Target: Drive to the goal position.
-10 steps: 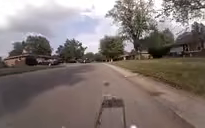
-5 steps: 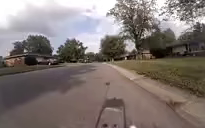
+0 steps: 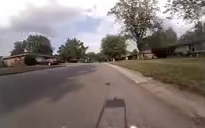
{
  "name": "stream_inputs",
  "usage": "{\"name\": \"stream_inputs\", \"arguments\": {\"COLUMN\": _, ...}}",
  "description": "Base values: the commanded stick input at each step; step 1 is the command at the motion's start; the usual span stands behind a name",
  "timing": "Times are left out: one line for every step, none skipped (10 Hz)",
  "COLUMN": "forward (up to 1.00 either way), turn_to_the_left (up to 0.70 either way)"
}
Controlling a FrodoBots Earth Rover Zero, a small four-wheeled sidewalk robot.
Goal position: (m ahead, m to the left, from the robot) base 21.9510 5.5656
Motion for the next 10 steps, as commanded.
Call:
{"name": "stream_inputs", "arguments": {"forward": 1.0, "turn_to_the_left": 0.0}}
{"name": "stream_inputs", "arguments": {"forward": 1.0, "turn_to_the_left": 0.0}}
{"name": "stream_inputs", "arguments": {"forward": 1.0, "turn_to_the_left": 0.0}}
{"name": "stream_inputs", "arguments": {"forward": 1.0, "turn_to_the_left": 0.0}}
{"name": "stream_inputs", "arguments": {"forward": 1.0, "turn_to_the_left": 0.0}}
{"name": "stream_inputs", "arguments": {"forward": 1.0, "turn_to_the_left": 0.0}}
{"name": "stream_inputs", "arguments": {"forward": 1.0, "turn_to_the_left": 0.0}}
{"name": "stream_inputs", "arguments": {"forward": 1.0, "turn_to_the_left": 0.0}}
{"name": "stream_inputs", "arguments": {"forward": 1.0, "turn_to_the_left": -0.01}}
{"name": "stream_inputs", "arguments": {"forward": 1.0, "turn_to_the_left": -0.03}}
